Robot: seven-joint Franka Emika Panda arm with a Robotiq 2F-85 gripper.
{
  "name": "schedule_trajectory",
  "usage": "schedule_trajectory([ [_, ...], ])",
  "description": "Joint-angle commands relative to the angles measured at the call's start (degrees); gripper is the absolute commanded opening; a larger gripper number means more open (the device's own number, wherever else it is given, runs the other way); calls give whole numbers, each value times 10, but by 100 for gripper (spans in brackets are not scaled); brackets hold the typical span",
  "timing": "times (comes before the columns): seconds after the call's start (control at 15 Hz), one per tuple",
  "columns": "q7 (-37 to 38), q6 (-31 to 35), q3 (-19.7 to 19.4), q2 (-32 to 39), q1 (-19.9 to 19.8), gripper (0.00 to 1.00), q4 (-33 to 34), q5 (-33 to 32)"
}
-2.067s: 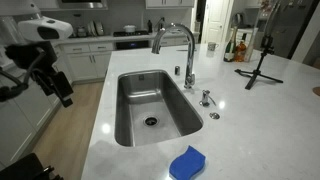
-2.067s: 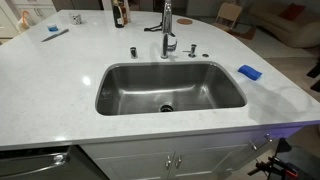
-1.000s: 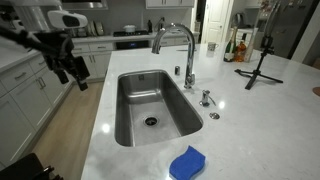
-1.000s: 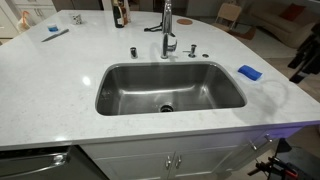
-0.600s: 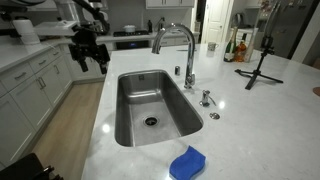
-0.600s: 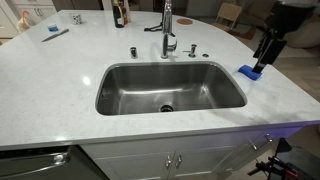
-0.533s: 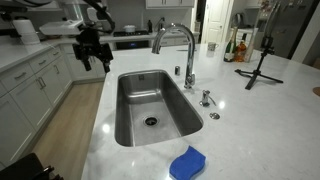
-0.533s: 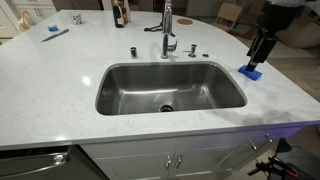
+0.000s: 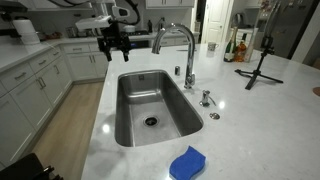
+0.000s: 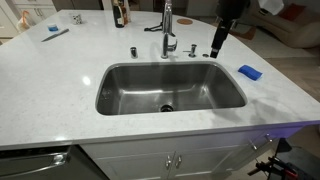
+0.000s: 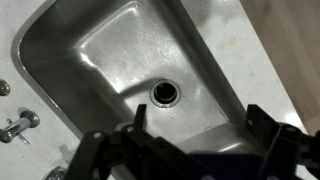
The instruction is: Slide the spout to the right then to the left
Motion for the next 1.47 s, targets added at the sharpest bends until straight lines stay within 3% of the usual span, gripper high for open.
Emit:
schedule_trajectory([
  [0.0, 72, -9, 13, 66, 1, 100, 99, 10],
  [0.2, 133, 22, 23, 105, 13, 100, 138, -8],
  [0.53, 165, 27, 25, 174, 46, 100, 225, -73],
  [0.93, 123, 30, 16, 239, 68, 100, 312, -178],
  [1.4, 15, 40, 22, 304, 66, 100, 391, -205],
])
